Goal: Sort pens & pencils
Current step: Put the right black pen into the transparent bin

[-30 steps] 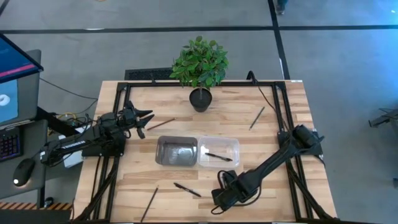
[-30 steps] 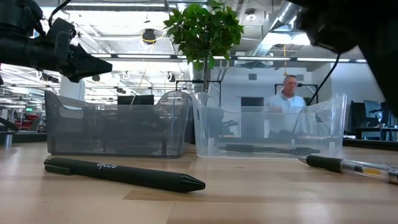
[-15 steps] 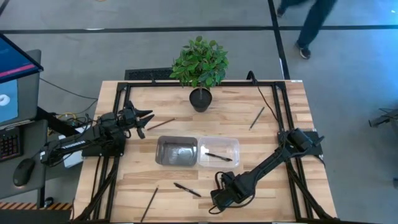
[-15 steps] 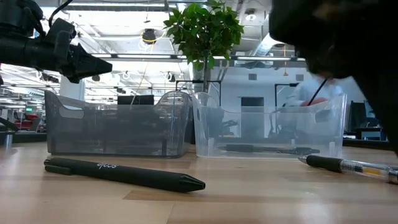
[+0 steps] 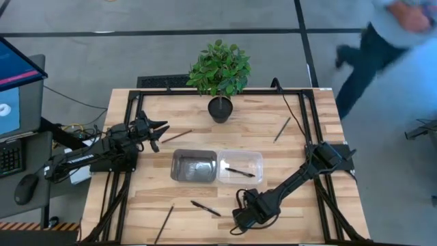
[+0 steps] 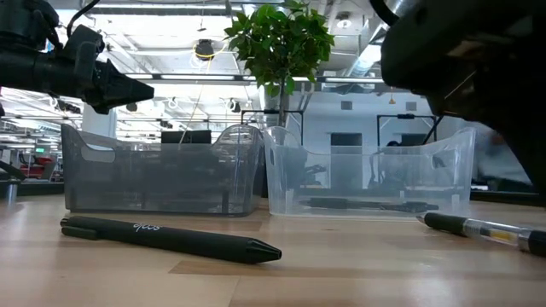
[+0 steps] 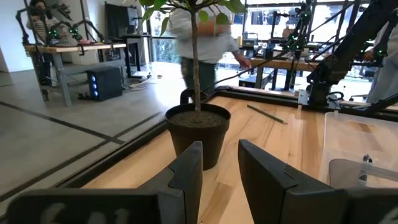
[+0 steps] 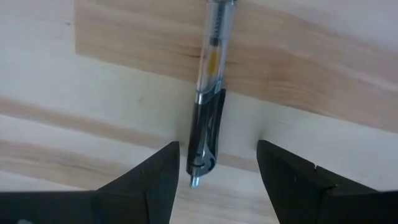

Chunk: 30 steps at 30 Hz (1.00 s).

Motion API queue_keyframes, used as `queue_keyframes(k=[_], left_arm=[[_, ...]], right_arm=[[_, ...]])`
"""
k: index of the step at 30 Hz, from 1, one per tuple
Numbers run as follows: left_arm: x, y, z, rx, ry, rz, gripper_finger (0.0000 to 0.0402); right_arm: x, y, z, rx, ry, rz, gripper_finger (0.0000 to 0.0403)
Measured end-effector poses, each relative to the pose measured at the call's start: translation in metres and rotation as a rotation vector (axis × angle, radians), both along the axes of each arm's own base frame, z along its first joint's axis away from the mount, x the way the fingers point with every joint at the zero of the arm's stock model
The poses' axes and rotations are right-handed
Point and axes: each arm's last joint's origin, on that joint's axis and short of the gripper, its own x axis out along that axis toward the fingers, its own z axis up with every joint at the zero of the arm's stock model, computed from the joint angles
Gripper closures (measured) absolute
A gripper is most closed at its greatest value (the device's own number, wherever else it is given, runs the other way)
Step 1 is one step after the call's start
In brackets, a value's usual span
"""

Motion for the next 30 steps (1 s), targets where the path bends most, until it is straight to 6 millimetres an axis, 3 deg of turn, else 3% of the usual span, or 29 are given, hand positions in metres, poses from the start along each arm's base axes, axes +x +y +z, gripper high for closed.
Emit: queue_keyframes(k=[8, 24, 30], left_arm=[[0.0, 0.0, 0.0, 0.0, 0.001, -0.009, 0.0308], [0.001, 0.0, -0.001, -0.004, 0.009, -0.008, 0.0308], [0.001, 0.0, -0.001, -0.004, 0.009, -0.008, 0.0308]], right_arm=[[0.007, -0.005, -0.018, 0.008, 0.06, -0.038, 0.0182], [0.007, -0.005, -0.017, 0.014, 0.056, -0.022, 0.0293], [0.008, -0.006, -0.017, 0.013, 0.056, -0.024, 0.0308]])
